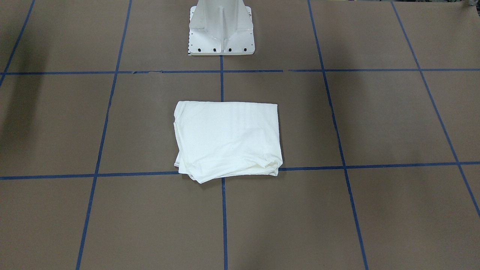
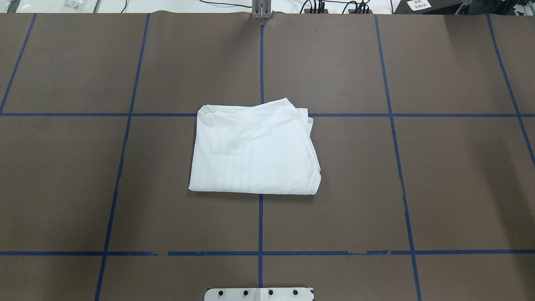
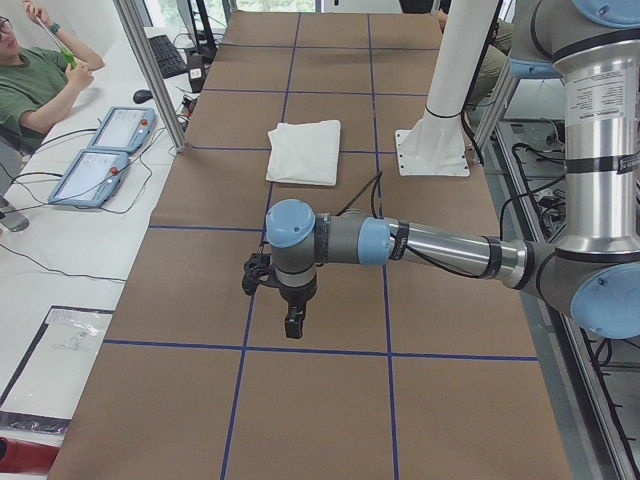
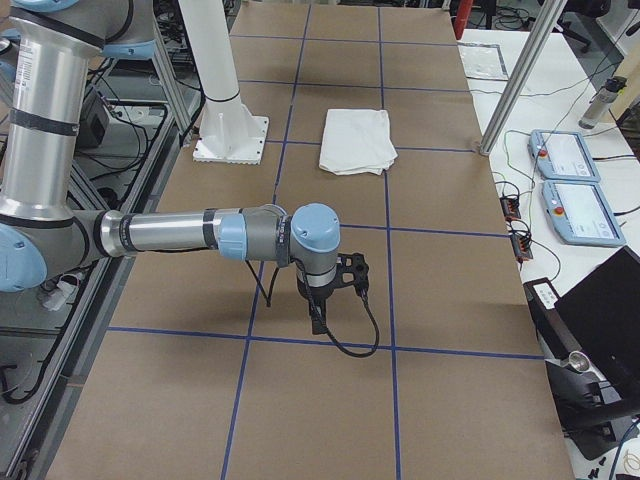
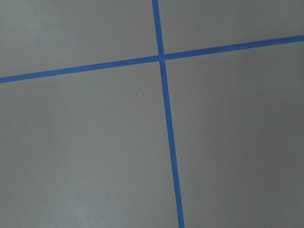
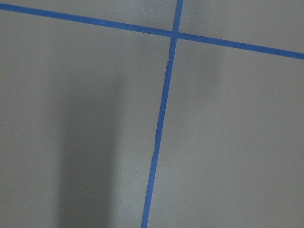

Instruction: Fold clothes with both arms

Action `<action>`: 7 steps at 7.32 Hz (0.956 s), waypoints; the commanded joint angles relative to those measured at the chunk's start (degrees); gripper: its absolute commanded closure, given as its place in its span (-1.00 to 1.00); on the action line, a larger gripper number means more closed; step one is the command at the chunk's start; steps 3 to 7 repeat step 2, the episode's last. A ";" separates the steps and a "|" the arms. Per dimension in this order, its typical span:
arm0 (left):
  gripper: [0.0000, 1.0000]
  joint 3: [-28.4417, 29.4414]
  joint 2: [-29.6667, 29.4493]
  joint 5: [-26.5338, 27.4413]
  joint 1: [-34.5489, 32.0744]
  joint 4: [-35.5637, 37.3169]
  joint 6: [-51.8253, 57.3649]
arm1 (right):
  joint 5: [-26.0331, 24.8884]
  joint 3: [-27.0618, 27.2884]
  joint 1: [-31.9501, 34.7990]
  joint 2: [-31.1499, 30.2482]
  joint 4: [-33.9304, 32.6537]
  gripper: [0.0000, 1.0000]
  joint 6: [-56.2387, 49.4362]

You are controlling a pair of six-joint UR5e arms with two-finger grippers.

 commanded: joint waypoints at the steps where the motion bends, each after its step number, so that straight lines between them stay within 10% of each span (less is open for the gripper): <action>1: -1.00 -0.04 0.00 0.00 0.00 0.00 -0.01 | 0.01 0.09 0.00 0.04 0.00 -1.00 0.01; 7: -1.00 -0.04 0.00 0.00 0.00 -0.09 -0.01 | 0.10 0.09 0.00 0.04 0.00 -1.00 0.01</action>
